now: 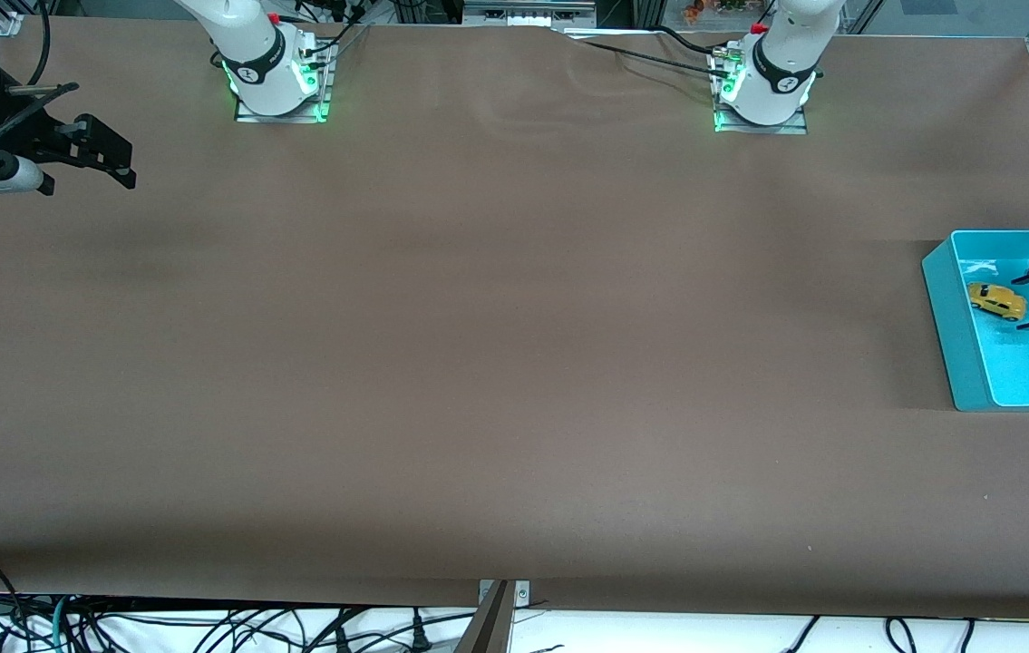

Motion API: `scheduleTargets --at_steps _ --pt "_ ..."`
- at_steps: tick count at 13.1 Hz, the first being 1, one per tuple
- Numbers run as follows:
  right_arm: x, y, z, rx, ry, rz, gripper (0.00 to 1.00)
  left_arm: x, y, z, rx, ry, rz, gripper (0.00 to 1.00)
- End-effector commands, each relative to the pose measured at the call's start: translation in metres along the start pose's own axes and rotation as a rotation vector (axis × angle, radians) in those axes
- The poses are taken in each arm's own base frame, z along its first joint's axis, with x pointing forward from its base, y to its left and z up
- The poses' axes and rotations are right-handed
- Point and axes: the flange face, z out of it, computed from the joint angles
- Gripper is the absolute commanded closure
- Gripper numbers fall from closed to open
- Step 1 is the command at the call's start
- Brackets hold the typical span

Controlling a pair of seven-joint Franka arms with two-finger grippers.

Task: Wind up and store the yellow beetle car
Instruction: 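Lower the car into the cyan bin and open the left gripper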

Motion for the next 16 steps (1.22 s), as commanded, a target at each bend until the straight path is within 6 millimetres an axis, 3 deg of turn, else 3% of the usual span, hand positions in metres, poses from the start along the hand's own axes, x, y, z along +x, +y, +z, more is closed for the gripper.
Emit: scheduleTargets --at_steps 1,2,5,6,7,11,14,16 --pt "0.0 0.002 -0.006 -0.005 -0.006 -0.006 0.0 0.007 0.001 -0.049 0.003 0.01 0.01 0.0" --pt "0.0 0.002 -0.006 -0.005 -0.006 -0.006 0.0 0.016 -0.001 -0.07 0.002 0.009 0.007 0.0" --pt "0.0 0.002 -0.006 -0.005 -0.006 -0.006 0.0 0.078 -0.036 -0.145 -0.032 0.012 -0.004 0.0" --pt "0.0 0.002 -0.006 -0.005 -0.006 -0.008 0.0 0.092 -0.044 -0.162 -0.076 0.015 -0.036 0.0" --pt "0.0 0.002 -0.006 -0.005 -0.006 -0.008 0.0 0.106 -0.05 -0.176 -0.116 0.005 -0.067 0.0" --pt "0.0 0.002 -0.006 -0.004 -0.006 -0.006 0.0 0.197 -0.074 -0.242 -0.254 -0.06 -0.247 0.0" --pt "0.0 0.003 -0.007 -0.004 -0.004 -0.005 0.0 0.259 -0.081 -0.272 -0.292 -0.048 -0.392 0.0" --pt "0.0 0.003 -0.007 -0.004 -0.004 -0.005 0.0 0.287 -0.082 -0.292 -0.285 -0.01 -0.562 0.0"
